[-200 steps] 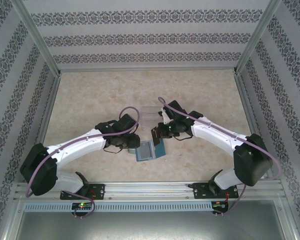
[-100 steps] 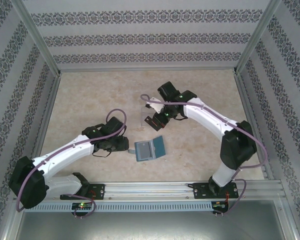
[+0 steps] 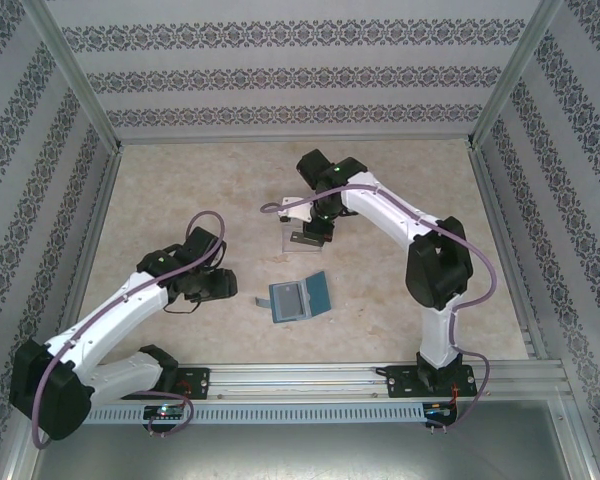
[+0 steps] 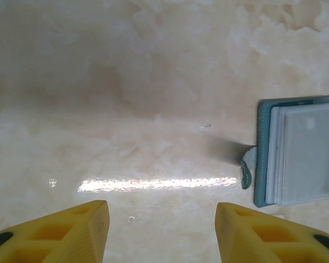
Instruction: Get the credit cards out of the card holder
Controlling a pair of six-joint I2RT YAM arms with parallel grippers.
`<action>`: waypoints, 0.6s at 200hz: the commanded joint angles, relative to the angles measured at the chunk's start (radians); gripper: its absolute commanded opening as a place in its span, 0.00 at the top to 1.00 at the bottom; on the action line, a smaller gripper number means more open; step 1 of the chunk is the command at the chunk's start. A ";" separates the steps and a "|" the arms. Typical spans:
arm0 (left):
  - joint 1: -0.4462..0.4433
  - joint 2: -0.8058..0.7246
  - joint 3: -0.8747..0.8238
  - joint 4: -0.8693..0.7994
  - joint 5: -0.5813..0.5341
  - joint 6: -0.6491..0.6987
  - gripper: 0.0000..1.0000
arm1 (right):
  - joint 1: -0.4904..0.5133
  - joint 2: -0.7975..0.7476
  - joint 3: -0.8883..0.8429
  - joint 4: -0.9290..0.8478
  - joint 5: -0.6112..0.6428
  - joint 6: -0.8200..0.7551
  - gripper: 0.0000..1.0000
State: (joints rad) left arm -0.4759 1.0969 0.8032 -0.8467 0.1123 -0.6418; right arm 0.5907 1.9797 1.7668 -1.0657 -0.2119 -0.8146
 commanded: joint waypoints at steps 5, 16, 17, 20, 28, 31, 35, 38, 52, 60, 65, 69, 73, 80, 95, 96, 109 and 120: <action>0.025 0.038 0.086 -0.088 0.004 0.088 0.45 | -0.011 0.046 0.074 -0.083 0.024 -0.084 1.00; 0.028 0.043 0.115 -0.117 -0.028 0.117 0.45 | -0.012 0.063 0.098 -0.089 0.023 -0.091 1.00; 0.029 0.044 0.116 -0.118 -0.031 0.119 0.45 | -0.011 0.064 0.100 -0.090 0.023 -0.091 1.00; 0.031 0.044 0.124 -0.124 -0.041 0.127 0.45 | -0.011 0.070 0.107 -0.091 0.024 -0.093 1.00; 0.034 0.045 0.140 -0.138 -0.065 0.152 0.45 | -0.011 0.084 0.125 -0.096 0.025 -0.098 1.00; 0.036 0.045 0.146 -0.142 -0.073 0.160 0.45 | -0.011 0.089 0.131 -0.098 0.026 -0.098 1.00; 0.038 0.046 0.152 -0.145 -0.082 0.173 0.45 | -0.012 0.098 0.145 -0.104 0.028 -0.103 1.00; 0.039 0.046 0.154 -0.145 -0.091 0.181 0.45 | -0.011 0.104 0.155 -0.108 0.029 -0.102 1.00; 0.046 0.044 0.164 -0.140 -0.118 0.214 0.45 | -0.011 0.133 0.194 -0.131 0.028 -0.116 1.00; 0.047 0.040 0.161 -0.117 -0.120 0.240 0.45 | -0.012 0.149 0.212 -0.139 0.033 -0.122 1.00; 0.048 0.037 0.154 -0.103 -0.124 0.255 0.45 | -0.011 0.157 0.225 -0.144 0.036 -0.127 1.00; 0.048 0.034 0.150 -0.091 -0.130 0.263 0.45 | -0.011 0.167 0.234 -0.150 0.039 -0.131 1.00; 0.047 0.029 0.145 -0.081 -0.137 0.269 0.45 | -0.012 0.175 0.244 -0.154 0.043 -0.133 1.00; 0.047 0.022 0.138 -0.069 -0.152 0.273 0.45 | -0.012 0.189 0.265 -0.160 0.052 -0.136 1.00; 0.046 0.016 0.138 -0.065 -0.167 0.270 0.45 | -0.012 0.217 0.304 -0.176 0.062 -0.138 1.00; 0.047 0.015 0.137 -0.064 -0.167 0.269 0.45 | -0.012 0.219 0.307 -0.176 0.062 -0.139 1.00; 0.047 0.007 0.128 -0.056 -0.172 0.265 0.45 | -0.012 0.237 0.333 -0.184 0.062 -0.141 1.00; 0.047 0.001 0.119 -0.052 -0.175 0.260 0.45 | -0.013 0.253 0.353 -0.190 0.063 -0.143 1.00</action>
State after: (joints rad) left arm -0.4416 1.1255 0.9447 -0.9176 -0.0177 -0.4145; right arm 0.5907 2.1979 2.0605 -1.1973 -0.1635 -0.9276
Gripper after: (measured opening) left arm 0.550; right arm 0.067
